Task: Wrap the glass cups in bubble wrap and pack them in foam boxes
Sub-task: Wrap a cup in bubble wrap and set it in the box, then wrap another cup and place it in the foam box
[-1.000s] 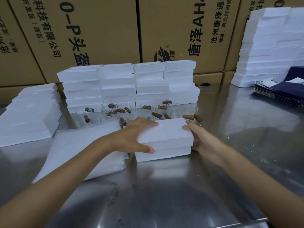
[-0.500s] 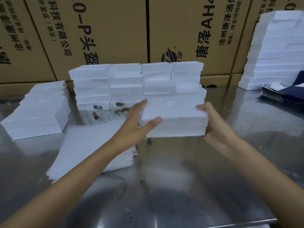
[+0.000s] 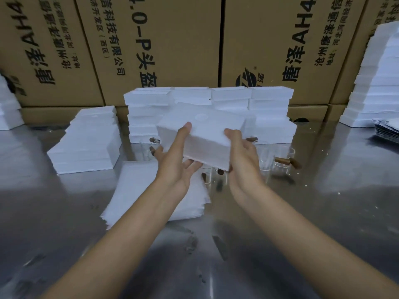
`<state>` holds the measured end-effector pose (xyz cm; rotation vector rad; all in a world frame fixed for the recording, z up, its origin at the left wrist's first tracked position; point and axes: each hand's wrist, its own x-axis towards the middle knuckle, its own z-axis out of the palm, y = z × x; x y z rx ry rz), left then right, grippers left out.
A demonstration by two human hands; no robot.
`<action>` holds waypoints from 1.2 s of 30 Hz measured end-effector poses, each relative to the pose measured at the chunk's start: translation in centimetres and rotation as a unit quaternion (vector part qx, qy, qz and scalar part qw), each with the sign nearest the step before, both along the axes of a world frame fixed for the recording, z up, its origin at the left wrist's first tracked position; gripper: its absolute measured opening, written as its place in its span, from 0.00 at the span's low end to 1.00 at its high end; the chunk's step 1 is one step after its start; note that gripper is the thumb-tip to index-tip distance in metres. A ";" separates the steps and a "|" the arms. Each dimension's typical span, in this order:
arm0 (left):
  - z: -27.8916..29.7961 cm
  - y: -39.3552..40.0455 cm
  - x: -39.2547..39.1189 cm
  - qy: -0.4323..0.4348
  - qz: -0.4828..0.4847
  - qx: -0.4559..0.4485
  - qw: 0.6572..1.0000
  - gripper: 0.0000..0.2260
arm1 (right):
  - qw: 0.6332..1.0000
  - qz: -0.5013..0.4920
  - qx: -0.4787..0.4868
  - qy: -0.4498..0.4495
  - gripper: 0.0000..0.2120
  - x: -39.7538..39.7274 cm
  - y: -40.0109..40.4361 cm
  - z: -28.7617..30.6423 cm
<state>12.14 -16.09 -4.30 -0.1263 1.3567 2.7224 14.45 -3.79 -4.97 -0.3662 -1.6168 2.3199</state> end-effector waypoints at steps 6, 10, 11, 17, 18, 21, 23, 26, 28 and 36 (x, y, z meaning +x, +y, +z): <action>0.9 -5.3 -4.5 -0.028 0.159 0.020 0.987 0.39 | 0.999 0.015 0.048 -0.013 0.37 -2.7 -3.9 -0.6; 2.0 -11.7 -10.1 -0.028 0.330 0.012 0.944 0.48 | 0.999 -0.022 0.034 -0.010 0.26 -3.9 -2.1 -2.1; 2.1 -13.4 -11.5 -0.041 0.364 -0.020 0.930 0.49 | 0.999 -0.031 0.035 -0.013 0.24 -4.1 -1.5 -2.6; 0.5 -20.2 -18.1 -0.185 0.386 -0.190 0.884 0.54 | 0.996 -0.065 0.035 -0.041 0.17 -5.5 1.4 -5.5; 0.3 -20.4 -18.7 -0.193 0.387 -0.226 0.873 0.53 | 0.996 -0.070 0.032 -0.038 0.16 -5.7 1.8 -5.7; 0.3 -20.5 -20.1 -0.158 0.433 -0.315 0.829 0.46 | 0.996 -0.076 0.034 -0.039 0.13 -6.2 2.5 -6.3; 0.3 -20.4 -20.7 -0.141 0.454 -0.340 0.812 0.42 | 0.996 -0.071 0.036 -0.043 0.12 -6.4 2.8 -6.7; 0.1 -19.9 -20.8 -0.130 0.464 -0.352 0.803 0.41 | 0.995 -0.068 0.048 -0.046 0.09 -6.6 3.2 -7.1; -0.1 -18.9 -20.5 -0.088 0.484 -0.394 0.777 0.38 | 0.995 -0.073 0.050 -0.042 0.10 -6.8 3.5 -7.3; 0.0 -11.9 -20.1 0.231 0.435 -0.629 0.601 0.22 | 0.970 -0.108 0.211 0.044 0.06 -7.3 4.5 -8.9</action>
